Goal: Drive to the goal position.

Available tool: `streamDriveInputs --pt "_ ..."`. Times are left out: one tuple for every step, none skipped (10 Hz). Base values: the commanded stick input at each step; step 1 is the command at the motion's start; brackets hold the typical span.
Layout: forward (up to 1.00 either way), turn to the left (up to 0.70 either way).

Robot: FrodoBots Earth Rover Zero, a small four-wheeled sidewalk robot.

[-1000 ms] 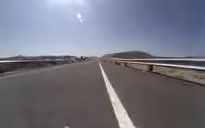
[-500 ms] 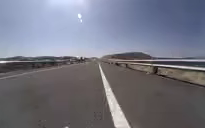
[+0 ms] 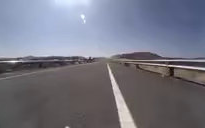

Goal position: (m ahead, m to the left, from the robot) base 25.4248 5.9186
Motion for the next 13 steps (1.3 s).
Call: streamDriveInputs --pt "1.0 0.0" --pt "1.0 0.0" --pt "1.0 0.0" --pt "1.0 0.0" --pt "1.0 0.0" --pt "1.0 0.0" --pt "1.0 0.0" --pt "1.0 0.0" --pt "1.0 0.0" --pt "1.0 0.0" --pt "1.0 0.0" --pt "1.0 0.0" --pt "1.0 0.0"
